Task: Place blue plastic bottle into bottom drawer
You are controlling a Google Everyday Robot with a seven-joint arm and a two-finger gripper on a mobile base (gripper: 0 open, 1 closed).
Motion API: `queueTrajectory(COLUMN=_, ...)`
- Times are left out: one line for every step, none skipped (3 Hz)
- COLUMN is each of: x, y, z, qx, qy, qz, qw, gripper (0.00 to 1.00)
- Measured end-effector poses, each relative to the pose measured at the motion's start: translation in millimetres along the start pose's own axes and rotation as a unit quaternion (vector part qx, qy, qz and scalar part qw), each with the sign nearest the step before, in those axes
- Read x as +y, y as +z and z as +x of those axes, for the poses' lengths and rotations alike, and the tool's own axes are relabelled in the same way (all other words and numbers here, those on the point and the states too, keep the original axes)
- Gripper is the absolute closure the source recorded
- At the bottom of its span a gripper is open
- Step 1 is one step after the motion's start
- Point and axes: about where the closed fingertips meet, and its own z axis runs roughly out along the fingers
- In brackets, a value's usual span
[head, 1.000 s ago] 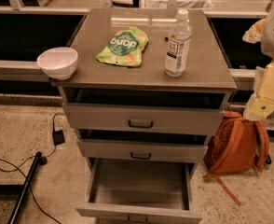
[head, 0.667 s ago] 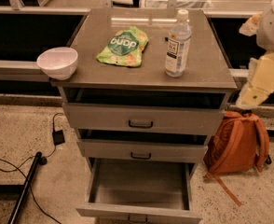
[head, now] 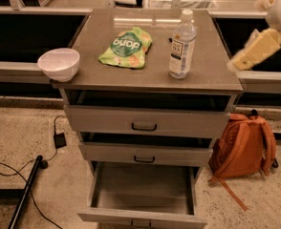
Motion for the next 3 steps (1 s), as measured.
queueTrajectory(x=-27, y=35, z=-23, qx=-0.089, qy=0.038, qz=0.011, qw=0.9952, gripper=0.00)
queueTrajectory(x=-36, y=82, z=-41, qx=-0.137, qy=0.077, qz=-0.008, qw=0.9875, gripper=0.00)
queueTrajectory(x=-35, y=128, z=-45, qx=-0.155, qy=0.123, qz=-0.040, qw=0.9793, gripper=0.05)
